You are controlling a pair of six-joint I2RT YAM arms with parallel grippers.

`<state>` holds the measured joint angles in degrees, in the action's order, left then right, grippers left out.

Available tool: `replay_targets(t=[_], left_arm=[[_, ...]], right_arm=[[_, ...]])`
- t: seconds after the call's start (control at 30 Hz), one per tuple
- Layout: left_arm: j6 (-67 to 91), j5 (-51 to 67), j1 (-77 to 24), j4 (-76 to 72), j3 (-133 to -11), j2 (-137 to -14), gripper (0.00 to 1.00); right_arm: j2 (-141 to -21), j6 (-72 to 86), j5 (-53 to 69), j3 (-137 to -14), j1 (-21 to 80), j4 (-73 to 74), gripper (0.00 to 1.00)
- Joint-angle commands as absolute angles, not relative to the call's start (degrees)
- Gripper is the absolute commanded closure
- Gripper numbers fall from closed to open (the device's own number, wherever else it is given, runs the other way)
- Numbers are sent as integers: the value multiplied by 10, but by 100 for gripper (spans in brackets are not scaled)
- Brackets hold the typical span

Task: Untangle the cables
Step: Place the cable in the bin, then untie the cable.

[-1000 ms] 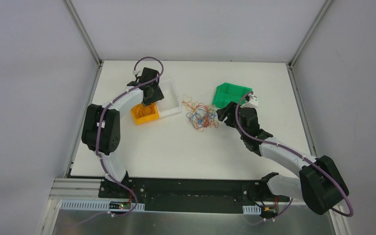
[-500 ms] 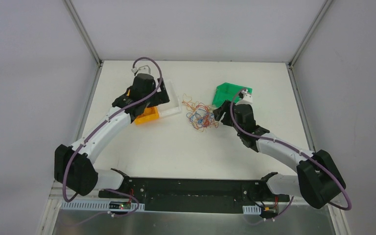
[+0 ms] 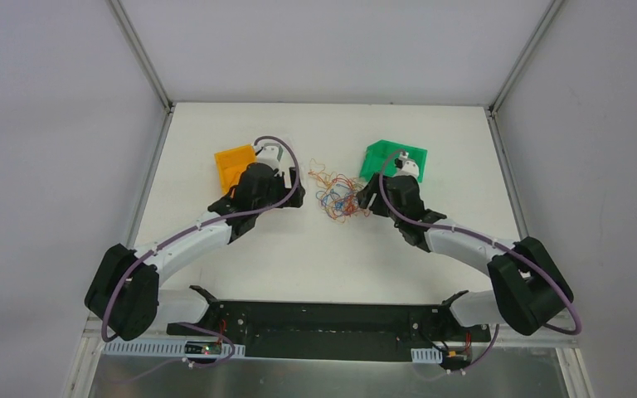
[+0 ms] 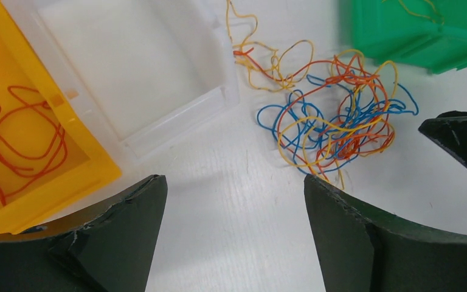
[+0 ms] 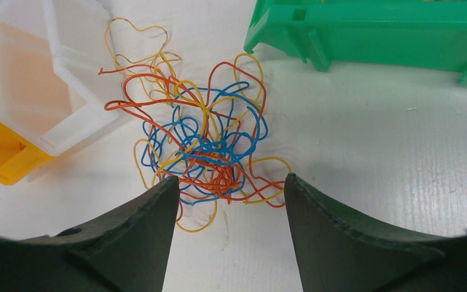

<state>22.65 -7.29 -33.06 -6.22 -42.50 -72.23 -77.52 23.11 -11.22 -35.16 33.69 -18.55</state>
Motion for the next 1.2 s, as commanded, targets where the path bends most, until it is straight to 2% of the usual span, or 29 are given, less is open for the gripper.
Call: replay_targets(t=[0.0, 0.33, 0.5, 0.63, 0.77, 0.97, 1.17], left_arm=[[170, -57, -336, -205, -369, -714, 15], [166, 51, -336, -282, -364, -755, 15], [198, 56, -336, -289, -395, -812, 16], [194, 69, -336, -288, -408, -837, 18], [174, 83, -336, -273, -416, -839, 19], [129, 182, -336, -209, -450, -844, 18], [121, 214, -336, -209, -455, -854, 19]], right_arm=[[-790, 235, -107, -375, 340, -188, 33], [-875, 243, -50, -428, 346, -164, 35], [-886, 244, -41, -439, 351, -160, 37], [-907, 244, -50, -469, 354, -126, 54], [-911, 241, -37, -476, 359, -119, 99], [-869, 203, -20, -464, 396, -135, 100], [-785, 176, -11, -400, 401, -212, 100]])
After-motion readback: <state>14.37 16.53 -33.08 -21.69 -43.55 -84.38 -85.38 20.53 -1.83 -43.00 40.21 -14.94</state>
